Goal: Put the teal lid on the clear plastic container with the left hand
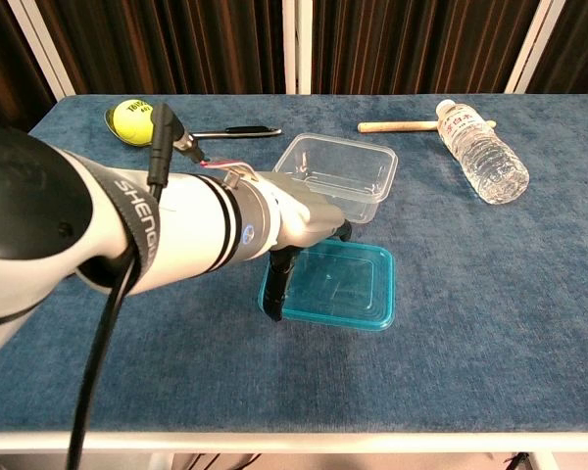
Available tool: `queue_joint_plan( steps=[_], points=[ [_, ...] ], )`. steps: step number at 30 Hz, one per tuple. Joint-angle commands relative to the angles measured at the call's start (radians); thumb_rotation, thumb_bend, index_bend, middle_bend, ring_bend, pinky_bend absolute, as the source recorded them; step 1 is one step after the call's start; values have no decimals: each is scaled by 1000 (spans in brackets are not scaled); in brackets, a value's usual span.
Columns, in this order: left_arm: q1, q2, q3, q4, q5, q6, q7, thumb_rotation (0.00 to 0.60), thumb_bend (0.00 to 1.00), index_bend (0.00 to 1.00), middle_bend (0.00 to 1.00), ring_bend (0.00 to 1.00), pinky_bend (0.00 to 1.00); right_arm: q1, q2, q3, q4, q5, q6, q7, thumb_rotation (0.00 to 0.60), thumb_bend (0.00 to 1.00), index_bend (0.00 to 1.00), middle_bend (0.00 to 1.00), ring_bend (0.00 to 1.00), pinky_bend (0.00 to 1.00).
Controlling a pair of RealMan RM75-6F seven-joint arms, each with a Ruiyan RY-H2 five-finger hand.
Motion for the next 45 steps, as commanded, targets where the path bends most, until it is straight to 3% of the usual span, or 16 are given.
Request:
queue_joint_plan(
  steps=[1,12,18,28,39,45],
  points=[
    [-8,4,0,-17,-5,2,4,600,0,106,0,0,0,-3,-1,3,3,-2,-1,3,600,157,0,80,0,0],
    [-23,43,21,-138,11,20,-12,600,0,95,0,0,0,-20,-4,11,14,-12,3,13,600,157,0,79,0,0],
    [-46,7,16,-84,-11,39,-12,600,0,9,0,0,0,-27,-4,13,17,-19,4,16,600,157,0,79,0,0],
    [-86,-44,-24,7,-121,65,44,600,0,7,0,0,0,-33,-5,18,31,-22,-2,35,600,157,0,78,0,0],
    [-84,-56,-40,19,-127,46,37,600,0,41,0,0,0,-33,-11,24,44,-21,-13,47,600,156,0,78,0,0],
    [-75,-73,-38,24,-101,58,20,600,0,157,78,0,13,-36,-12,27,46,-21,-13,49,600,156,0,77,0,0]
  ],
)
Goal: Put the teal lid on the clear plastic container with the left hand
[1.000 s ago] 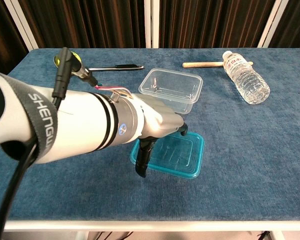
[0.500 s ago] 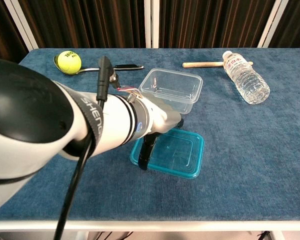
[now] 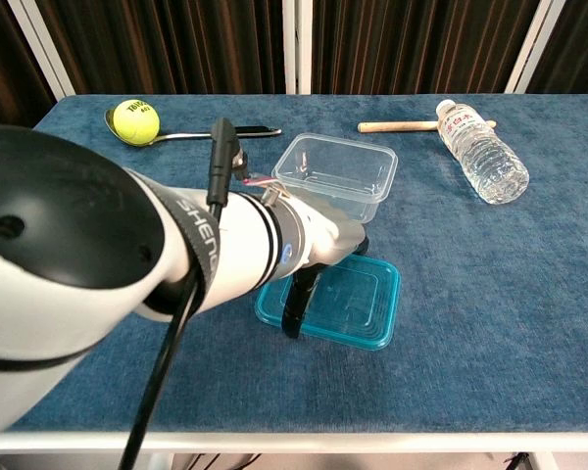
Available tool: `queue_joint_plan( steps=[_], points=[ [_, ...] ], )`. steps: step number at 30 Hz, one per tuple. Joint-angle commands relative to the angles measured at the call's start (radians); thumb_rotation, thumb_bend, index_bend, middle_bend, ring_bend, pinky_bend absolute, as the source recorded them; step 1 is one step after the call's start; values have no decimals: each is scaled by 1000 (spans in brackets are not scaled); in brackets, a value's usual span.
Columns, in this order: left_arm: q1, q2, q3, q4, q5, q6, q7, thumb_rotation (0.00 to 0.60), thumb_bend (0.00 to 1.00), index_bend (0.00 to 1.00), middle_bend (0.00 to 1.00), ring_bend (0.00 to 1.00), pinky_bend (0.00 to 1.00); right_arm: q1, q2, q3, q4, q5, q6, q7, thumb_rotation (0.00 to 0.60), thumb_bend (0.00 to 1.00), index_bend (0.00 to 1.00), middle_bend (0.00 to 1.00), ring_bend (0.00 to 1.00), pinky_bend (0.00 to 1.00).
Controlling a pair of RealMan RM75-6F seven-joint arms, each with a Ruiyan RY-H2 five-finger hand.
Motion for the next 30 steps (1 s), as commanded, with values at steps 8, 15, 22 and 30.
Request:
queue_joint_plan(
  steps=[8,15,22,30],
  points=[
    [23,18,20,-47,59,7,-20,600,95,276,229,94,103,-4,0,4,-1,-3,4,2,600,153,0,77,0,0],
    [99,158,69,-217,179,44,-97,600,103,276,229,94,98,-9,2,4,-1,-14,13,4,600,153,0,77,0,0],
    [164,338,94,-305,309,11,-191,600,99,276,229,94,87,-18,6,2,-11,-26,29,-7,600,153,0,77,0,0],
    [118,411,75,-133,331,-234,-245,600,98,277,229,95,41,-36,25,0,-43,-24,49,-37,600,153,0,78,0,0]
  ],
)
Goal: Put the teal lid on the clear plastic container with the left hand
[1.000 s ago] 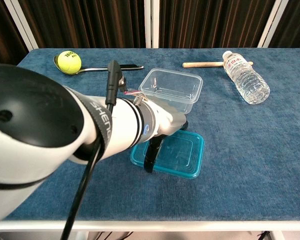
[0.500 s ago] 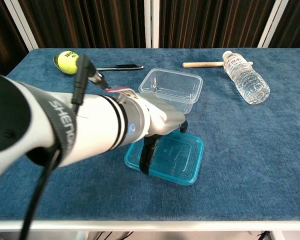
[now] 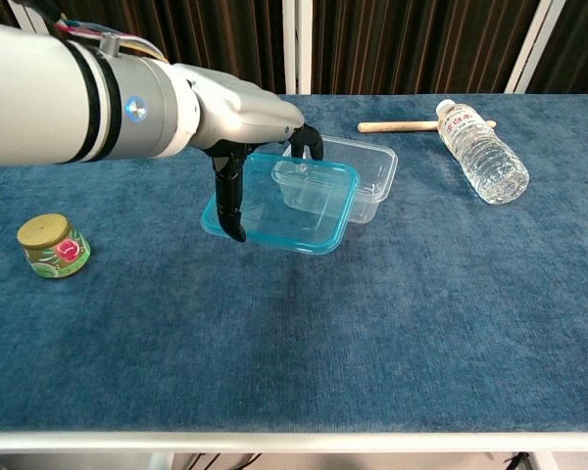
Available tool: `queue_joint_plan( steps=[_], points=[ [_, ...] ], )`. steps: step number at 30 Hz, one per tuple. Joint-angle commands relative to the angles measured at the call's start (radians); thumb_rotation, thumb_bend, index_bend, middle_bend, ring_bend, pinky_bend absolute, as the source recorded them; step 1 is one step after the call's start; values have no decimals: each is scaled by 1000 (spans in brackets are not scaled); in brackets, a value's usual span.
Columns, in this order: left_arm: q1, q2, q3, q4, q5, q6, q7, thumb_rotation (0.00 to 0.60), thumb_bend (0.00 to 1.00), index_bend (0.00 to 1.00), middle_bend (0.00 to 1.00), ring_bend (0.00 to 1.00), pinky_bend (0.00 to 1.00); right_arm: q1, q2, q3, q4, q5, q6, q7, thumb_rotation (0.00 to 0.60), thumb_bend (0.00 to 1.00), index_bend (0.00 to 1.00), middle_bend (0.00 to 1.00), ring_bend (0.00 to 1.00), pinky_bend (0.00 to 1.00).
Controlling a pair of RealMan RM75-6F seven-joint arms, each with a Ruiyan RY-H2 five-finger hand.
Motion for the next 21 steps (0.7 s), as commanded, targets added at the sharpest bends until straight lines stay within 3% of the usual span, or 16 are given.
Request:
queue_joint_plan(
  steps=[1,14,21],
  points=[
    [-40,22,-2,135,13,-157,-28,600,98,277,229,95,33,-6,5,-1,-10,3,4,-10,600,153,0,78,0,0],
    [-205,-33,-2,444,-47,-428,-114,600,97,266,223,94,11,-20,1,4,-30,30,-4,-40,600,150,0,78,0,0],
    [-272,-79,55,584,-47,-526,-169,600,97,266,218,94,0,-18,10,11,-52,48,-21,-60,600,149,0,78,0,0]
  ],
)
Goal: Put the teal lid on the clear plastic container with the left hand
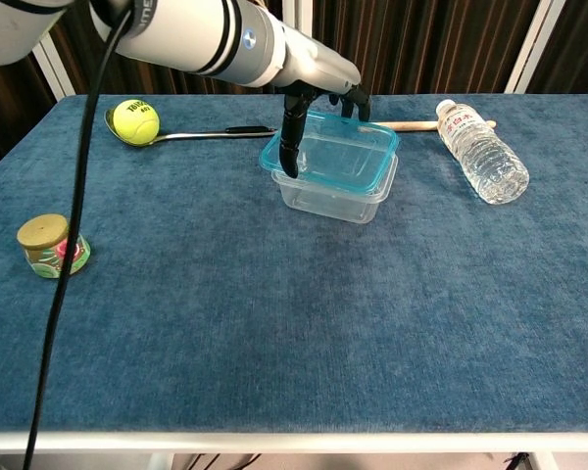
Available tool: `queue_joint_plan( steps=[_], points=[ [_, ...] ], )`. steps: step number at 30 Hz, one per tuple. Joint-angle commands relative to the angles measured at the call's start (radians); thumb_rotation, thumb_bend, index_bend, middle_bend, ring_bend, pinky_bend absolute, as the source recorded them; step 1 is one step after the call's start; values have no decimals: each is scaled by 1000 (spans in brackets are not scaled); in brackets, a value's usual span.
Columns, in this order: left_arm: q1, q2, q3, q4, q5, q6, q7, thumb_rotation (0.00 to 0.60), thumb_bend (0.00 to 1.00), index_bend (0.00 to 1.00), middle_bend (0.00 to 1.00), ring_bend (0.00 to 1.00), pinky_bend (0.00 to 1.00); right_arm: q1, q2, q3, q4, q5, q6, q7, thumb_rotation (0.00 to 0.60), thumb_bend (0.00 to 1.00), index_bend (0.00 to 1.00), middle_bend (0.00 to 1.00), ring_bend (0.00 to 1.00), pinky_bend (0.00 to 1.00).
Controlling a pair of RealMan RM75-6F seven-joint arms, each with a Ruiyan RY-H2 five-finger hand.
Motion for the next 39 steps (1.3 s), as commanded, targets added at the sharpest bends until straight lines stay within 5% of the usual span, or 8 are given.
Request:
queue_joint_plan(
  steps=[1,15,39],
  points=[
    [-42,-28,31,63,-16,-51,-41,600,97,266,218,93,0,3,1,4,-6,5,-6,-7,600,148,0,78,0,0],
    [-180,-81,156,193,-116,-124,-141,600,97,257,208,72,0,8,4,14,-21,20,-29,-24,600,149,0,77,0,0],
    [-361,-131,357,257,-329,-165,-224,600,97,255,206,73,0,1,1,18,0,21,-30,-1,600,149,0,77,0,0]
  ],
)
